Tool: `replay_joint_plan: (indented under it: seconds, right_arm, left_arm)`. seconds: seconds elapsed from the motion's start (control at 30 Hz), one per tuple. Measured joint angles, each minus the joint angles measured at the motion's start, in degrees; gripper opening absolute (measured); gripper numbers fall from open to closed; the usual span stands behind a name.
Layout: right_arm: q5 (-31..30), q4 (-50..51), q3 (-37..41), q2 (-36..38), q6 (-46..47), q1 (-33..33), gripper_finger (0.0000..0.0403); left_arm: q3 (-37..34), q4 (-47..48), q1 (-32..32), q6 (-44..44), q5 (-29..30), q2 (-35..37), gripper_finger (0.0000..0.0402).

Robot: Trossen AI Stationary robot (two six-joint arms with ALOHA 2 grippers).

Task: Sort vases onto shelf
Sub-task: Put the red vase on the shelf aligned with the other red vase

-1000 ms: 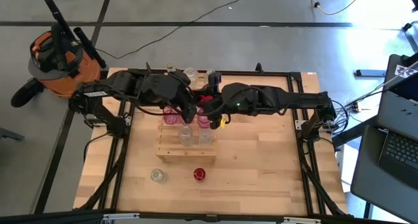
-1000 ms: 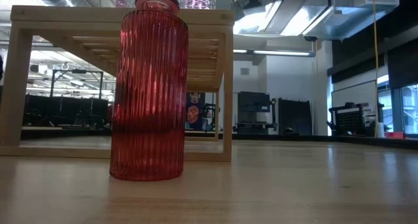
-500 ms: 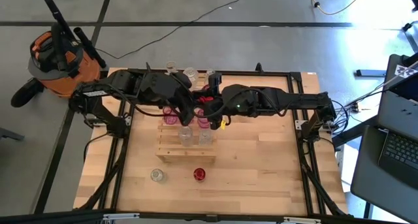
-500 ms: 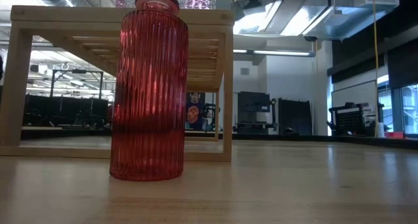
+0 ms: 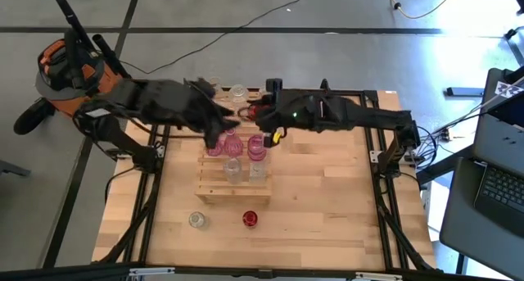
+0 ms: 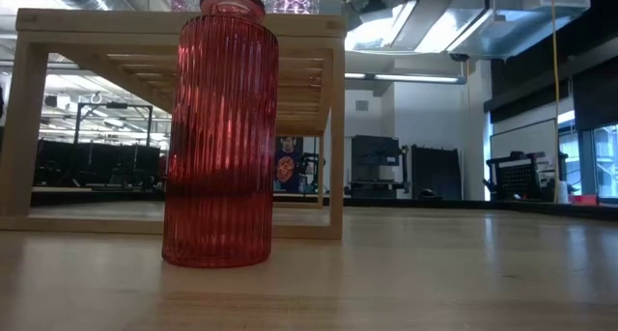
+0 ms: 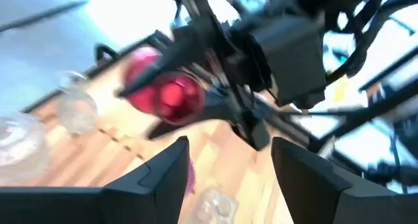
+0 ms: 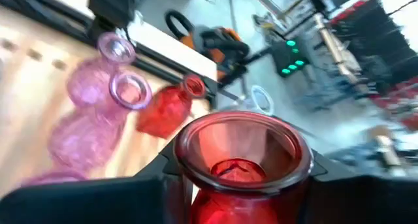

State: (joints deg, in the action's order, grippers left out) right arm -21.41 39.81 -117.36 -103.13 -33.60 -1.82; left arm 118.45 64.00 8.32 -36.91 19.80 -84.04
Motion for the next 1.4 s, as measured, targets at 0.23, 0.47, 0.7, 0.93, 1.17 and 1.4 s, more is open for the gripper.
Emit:
replay_joint_plan:
  seconds: [0.23,0.47,0.7,0.93,1.17,1.4]
  right_arm:
    - [12.02,-1.16,1.16,1.17,3.72,4.36,0.0119]
    - [16.32,-12.78,11.82,7.34,6.24,8.02,0.0119]
    - [24.11,-39.40,36.22,16.58,15.46,11.37,0.0119]
    - [29.03,-60.09,47.81,15.93,24.39,11.32,0.0119]
    - [31.11,-67.31,48.11,10.60,26.03,12.41,0.0119]
    - [35.28,-70.67,47.96,6.54,30.26,14.75,0.0119]
  left_arm:
    - [0.00,1.93,2.33,-0.11,6.64,5.18,0.0204]
    - [0.00,5.25,4.69,-0.96,12.86,6.64,0.0204]
    - [-0.02,7.54,4.87,-0.48,15.19,6.55,0.0204]
    - [-0.04,7.84,4.82,0.51,17.71,6.55,0.0204]
    - [-0.07,8.01,4.82,1.47,18.50,6.55,0.0204]
    - [-0.09,8.03,4.82,1.53,18.54,6.55,0.0204]
